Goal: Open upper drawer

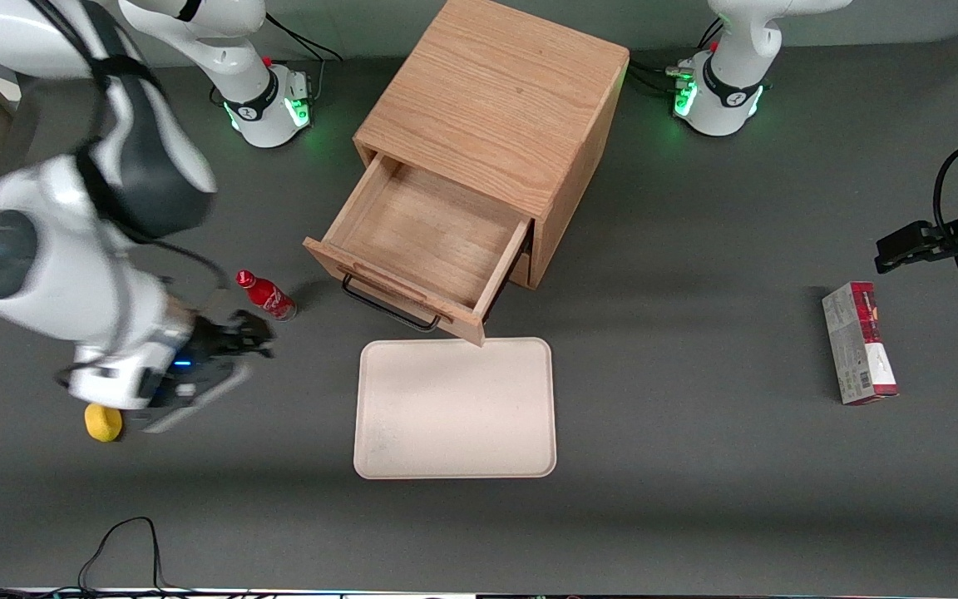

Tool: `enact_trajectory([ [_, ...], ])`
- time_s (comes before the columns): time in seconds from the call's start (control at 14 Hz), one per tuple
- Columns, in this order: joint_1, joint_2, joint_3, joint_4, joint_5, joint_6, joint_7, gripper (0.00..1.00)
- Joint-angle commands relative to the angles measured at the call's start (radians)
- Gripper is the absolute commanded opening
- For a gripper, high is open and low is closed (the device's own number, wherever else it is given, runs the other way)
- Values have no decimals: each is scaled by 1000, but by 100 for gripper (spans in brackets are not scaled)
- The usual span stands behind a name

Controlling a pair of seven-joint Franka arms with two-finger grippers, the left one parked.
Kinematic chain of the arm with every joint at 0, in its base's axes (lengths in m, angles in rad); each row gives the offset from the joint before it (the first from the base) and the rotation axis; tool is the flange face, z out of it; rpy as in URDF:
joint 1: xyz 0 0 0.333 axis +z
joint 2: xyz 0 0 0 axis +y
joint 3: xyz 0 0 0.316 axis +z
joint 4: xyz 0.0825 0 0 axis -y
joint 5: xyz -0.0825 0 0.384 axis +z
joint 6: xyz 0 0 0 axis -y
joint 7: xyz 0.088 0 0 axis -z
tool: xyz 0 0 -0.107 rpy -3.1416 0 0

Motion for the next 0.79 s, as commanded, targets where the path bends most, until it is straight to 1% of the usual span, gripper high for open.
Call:
enact_trajectory([
  [0.0, 1, -139, -144, -127, 76, -44, -2, 100],
  [0.07, 6, -214, -181, -193, 97, -47, 21, 100],
  [0.21, 4, -343, -196, -333, 96, -45, 165, 100],
  [0.29, 3, -380, -202, -362, 94, -47, 181, 100],
  [0.36, 4, -389, -224, -364, 93, -57, 188, 100],
  [0.71, 0, -370, -241, -335, 90, -74, 193, 100],
])
